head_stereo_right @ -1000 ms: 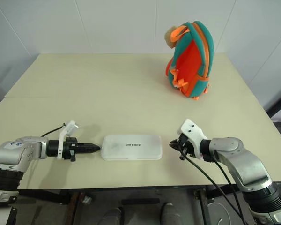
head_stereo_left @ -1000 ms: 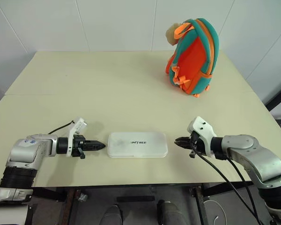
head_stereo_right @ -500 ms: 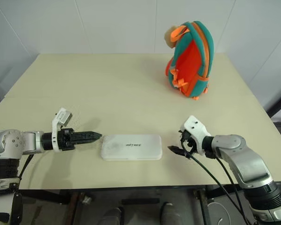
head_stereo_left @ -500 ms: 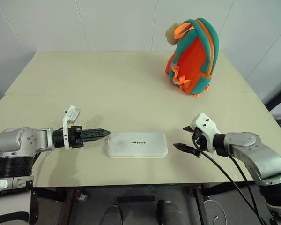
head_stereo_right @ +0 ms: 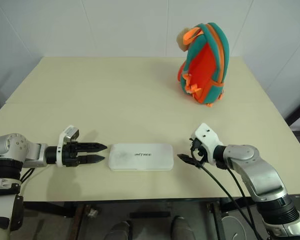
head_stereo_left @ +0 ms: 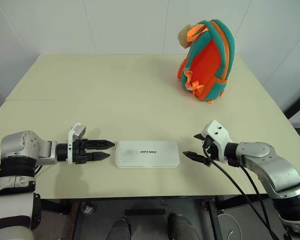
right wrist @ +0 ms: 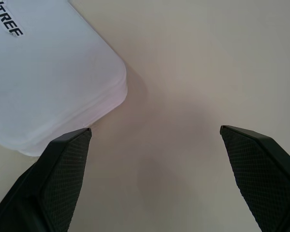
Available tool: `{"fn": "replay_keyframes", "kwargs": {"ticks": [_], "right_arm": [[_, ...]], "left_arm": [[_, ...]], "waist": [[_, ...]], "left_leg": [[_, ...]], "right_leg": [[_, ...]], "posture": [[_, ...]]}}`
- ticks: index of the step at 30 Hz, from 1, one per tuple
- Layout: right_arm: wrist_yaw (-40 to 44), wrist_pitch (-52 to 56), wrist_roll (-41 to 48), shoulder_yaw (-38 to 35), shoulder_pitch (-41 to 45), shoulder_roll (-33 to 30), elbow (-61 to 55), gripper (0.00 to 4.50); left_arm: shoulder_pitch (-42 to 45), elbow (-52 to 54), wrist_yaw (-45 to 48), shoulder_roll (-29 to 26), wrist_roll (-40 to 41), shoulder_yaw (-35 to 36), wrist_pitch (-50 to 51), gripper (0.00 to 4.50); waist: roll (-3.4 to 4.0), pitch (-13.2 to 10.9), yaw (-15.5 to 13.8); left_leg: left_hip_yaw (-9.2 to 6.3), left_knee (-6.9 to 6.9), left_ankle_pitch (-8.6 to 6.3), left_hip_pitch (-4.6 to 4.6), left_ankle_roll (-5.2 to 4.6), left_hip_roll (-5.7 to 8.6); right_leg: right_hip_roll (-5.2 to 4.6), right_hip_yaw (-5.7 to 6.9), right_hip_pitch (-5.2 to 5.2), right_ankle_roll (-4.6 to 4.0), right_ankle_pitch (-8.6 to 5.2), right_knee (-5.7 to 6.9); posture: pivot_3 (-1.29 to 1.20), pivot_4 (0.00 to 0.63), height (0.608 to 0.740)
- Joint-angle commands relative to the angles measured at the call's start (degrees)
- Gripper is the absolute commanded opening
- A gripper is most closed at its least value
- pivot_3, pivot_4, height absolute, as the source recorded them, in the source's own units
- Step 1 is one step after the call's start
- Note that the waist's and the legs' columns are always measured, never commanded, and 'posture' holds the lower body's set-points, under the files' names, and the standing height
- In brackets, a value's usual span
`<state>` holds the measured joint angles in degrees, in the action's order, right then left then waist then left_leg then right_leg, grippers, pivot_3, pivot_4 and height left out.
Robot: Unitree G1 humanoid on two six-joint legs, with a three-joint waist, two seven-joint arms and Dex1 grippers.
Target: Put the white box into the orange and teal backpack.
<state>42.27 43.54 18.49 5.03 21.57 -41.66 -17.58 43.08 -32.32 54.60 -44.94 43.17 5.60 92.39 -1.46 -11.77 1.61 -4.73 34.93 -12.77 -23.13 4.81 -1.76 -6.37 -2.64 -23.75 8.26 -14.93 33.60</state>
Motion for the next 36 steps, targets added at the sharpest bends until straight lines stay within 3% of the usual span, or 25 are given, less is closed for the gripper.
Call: {"fn": "replay_keyframes", "kwargs": {"ticks": [1, 21, 24, 31, 33, 36], "right_arm": [[-0.8, -1.1, -0.6, -0.2, 0.2, 0.9, -0.8, 4.5], [-0.6, -0.8, -1.8, 1.8, 0.9, 3.9, -1.2, 4.5], [-0.5, -0.9, -1.9, 1.7, 0.9, 3.8, -1.1, 4.5], [-0.2, -1.1, -2.2, 1.4, 1.3, 3.5, -0.5, 4.5], [0.0, -1.2, -2.3, 1.2, 1.4, 3.4, -0.3, 4.5], [-0.2, -1.7, -2.6, 0.5, 1.8, 3.5, 0.3, 4.5]], "left_arm": [[1.9, -0.9, 1.1, 0.6, -0.3, -0.6, -0.7, 4.48], [3.4, -2.5, 6.5, 7.0, -2.9, -6.2, -8.6, 4.48], [3.2, -2.4, 5.9, 7.8, -4.2, -6.7, -10.2, 3.88], [2.7, -1.5, 7.6, 7.3, -6.2, -9.1, -11.7, 1.75], [2.7, -1.3, 8.2, 7.0, -7.1, -10.0, -12.3, 1.38], [2.6, -0.9, 8.8, 6.2, -8.4, -11.5, -13.5, 1.32]], "waist": [[0.0, 0.0, 0.0], [0.0, 0.0, 0.0], [-0.01, 0.0, -0.1], [-0.02, 0.0, 0.0], [-0.02, 0.0, 0.0], [-0.02, 0.0, 0.0]], "left_leg": [[0.0, 0.0, 0.0, -0.01, 0.0, 0.0], [0.0, 0.0, -0.01, -0.01, 0.02, 0.0], [0.0, 0.01, -0.01, -0.01, 0.03, 0.0], [0.0, 0.01, -0.01, -0.01, 0.03, 0.0], [0.0, 0.01, -0.01, 0.0, 0.03, 0.0], [0.0, 0.03, -0.01, 0.02, 0.03, 0.0]], "right_leg": [[0.0, 0.0, 0.0, 0.0, 0.0, -0.01], [0.0, 0.0, 0.0, 0.04, 0.02, 0.02], [0.0, 0.0, 0.0, 0.05, 0.02, 0.02], [0.01, 0.0, 0.0, 0.08, 0.04, 0.01], [0.0, 0.0, 0.02, 0.07, 0.03, 0.01], [0.0, 0.0, 0.03, 0.04, 0.02, 0.01]], "posture": [[0.0, 0.15, 0.74], [0.0, 0.15, 0.74], [0.0, 0.15, 0.74], [0.0, 0.15, 0.74], [0.0, 0.15, 0.74], [0.0, 0.15, 0.74]]}}
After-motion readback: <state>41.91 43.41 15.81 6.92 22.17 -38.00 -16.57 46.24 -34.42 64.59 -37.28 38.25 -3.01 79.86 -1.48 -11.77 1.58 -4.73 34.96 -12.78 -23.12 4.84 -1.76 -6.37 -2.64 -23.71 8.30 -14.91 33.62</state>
